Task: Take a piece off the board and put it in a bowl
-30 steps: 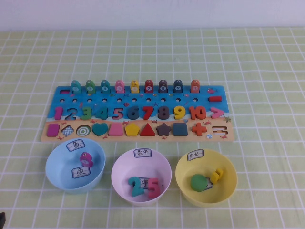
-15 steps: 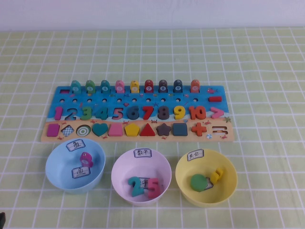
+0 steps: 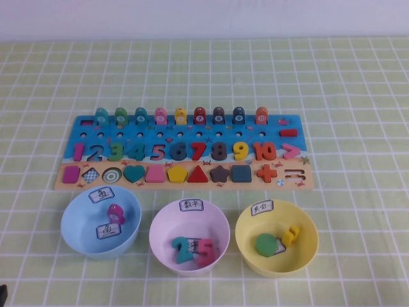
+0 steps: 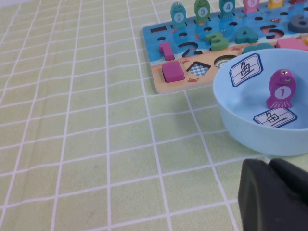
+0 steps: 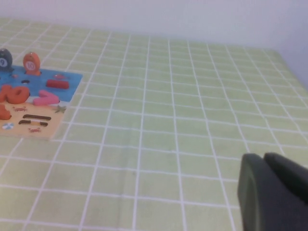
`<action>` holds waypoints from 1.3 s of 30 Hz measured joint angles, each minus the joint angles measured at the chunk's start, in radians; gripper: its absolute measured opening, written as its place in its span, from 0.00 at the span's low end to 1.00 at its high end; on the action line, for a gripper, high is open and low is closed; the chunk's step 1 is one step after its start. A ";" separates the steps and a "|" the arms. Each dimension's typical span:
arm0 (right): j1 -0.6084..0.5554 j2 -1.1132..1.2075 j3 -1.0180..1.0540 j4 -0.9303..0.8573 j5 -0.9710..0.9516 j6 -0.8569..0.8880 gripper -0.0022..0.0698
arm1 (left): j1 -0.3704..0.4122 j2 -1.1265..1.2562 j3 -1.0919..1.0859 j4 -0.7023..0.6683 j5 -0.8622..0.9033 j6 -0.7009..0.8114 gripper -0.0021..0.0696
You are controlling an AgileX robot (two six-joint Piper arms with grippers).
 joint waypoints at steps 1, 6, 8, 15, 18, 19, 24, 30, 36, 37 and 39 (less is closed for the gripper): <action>-0.003 -0.005 0.013 0.013 -0.002 0.000 0.01 | 0.000 0.000 0.000 0.000 0.000 0.000 0.02; -0.007 -0.005 0.022 0.056 0.041 0.000 0.01 | 0.000 0.000 0.000 0.000 0.000 0.000 0.02; -0.008 -0.005 0.023 0.060 0.074 0.000 0.01 | 0.000 0.000 0.000 0.000 0.000 0.000 0.02; -0.009 -0.005 0.023 0.110 0.147 0.000 0.01 | 0.000 0.000 0.000 0.000 0.000 0.000 0.02; -0.009 -0.005 0.023 0.119 0.150 0.000 0.01 | 0.000 0.000 0.000 0.000 0.000 0.000 0.02; -0.009 -0.005 0.023 0.124 0.150 0.000 0.01 | 0.000 0.000 0.000 0.000 0.000 0.000 0.02; -0.009 -0.029 0.023 0.137 0.152 0.000 0.01 | 0.000 0.000 0.000 0.000 0.000 0.000 0.02; -0.009 -0.036 0.023 0.145 0.152 0.000 0.01 | 0.000 0.000 0.000 0.000 0.000 0.000 0.02; -0.009 -0.036 0.023 0.171 0.154 0.000 0.01 | 0.000 0.000 0.000 0.000 0.000 0.000 0.02; -0.009 -0.036 0.023 0.170 0.154 0.000 0.01 | 0.000 0.000 0.000 0.000 0.000 0.000 0.02; -0.009 -0.036 0.023 0.173 0.154 0.000 0.01 | 0.000 0.000 0.000 0.000 0.000 0.000 0.02</action>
